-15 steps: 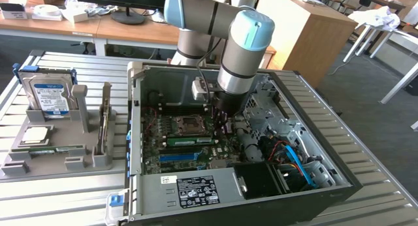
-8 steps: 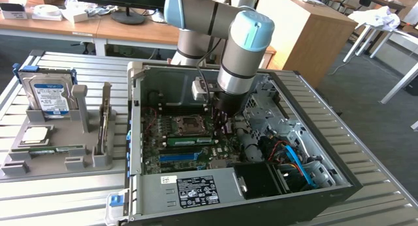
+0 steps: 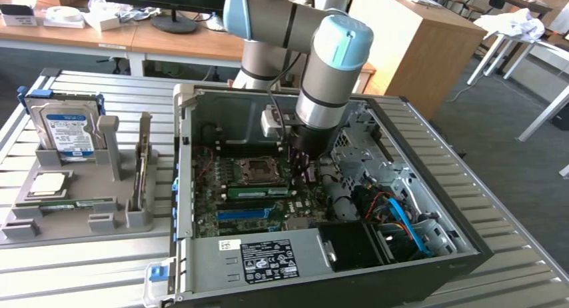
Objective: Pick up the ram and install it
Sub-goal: 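Press down the ram until it locks into place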
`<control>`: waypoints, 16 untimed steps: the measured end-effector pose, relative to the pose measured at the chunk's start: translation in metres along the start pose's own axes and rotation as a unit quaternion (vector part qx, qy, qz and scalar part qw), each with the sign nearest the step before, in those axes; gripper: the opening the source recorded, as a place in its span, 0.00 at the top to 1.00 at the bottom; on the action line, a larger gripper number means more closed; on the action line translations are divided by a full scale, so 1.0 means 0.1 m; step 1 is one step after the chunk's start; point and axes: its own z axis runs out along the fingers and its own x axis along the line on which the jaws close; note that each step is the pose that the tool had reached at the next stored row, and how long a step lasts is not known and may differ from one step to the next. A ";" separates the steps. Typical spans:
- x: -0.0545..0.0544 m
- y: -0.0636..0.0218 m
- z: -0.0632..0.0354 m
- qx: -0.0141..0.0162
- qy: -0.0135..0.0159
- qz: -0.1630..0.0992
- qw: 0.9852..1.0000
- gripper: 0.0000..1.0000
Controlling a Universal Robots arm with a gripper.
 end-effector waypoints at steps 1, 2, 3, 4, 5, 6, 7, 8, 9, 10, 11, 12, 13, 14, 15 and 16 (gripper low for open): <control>0.00 0.000 0.000 0.000 0.000 0.000 1.000 0.90; 0.00 0.000 0.000 0.000 0.000 0.000 1.000 0.90; 0.00 0.000 0.000 0.000 0.000 0.000 1.000 0.90; 0.00 0.000 0.001 0.000 0.000 0.000 1.000 0.90; 0.00 0.000 0.005 0.000 0.000 0.000 1.000 0.90; 0.00 0.000 0.006 0.000 0.000 0.000 1.000 0.90; 0.00 0.000 0.006 0.000 0.000 0.000 1.000 0.90; 0.00 0.000 0.006 0.000 0.000 0.000 1.000 0.90; 0.00 0.000 0.006 0.000 0.000 0.000 1.000 0.90; 0.00 0.000 0.007 0.000 0.000 0.000 1.000 0.90; 0.00 0.000 0.007 0.000 0.000 0.000 1.000 0.90; 0.00 0.000 0.007 0.000 0.000 0.000 1.000 0.90; 0.00 0.000 0.004 0.000 0.000 0.000 1.000 0.90; 0.00 0.000 -0.001 0.000 0.000 0.000 1.000 0.90; 0.00 0.001 -0.013 0.000 0.000 0.000 1.000 0.90; 0.00 0.000 -0.033 0.000 0.000 0.000 1.000 0.90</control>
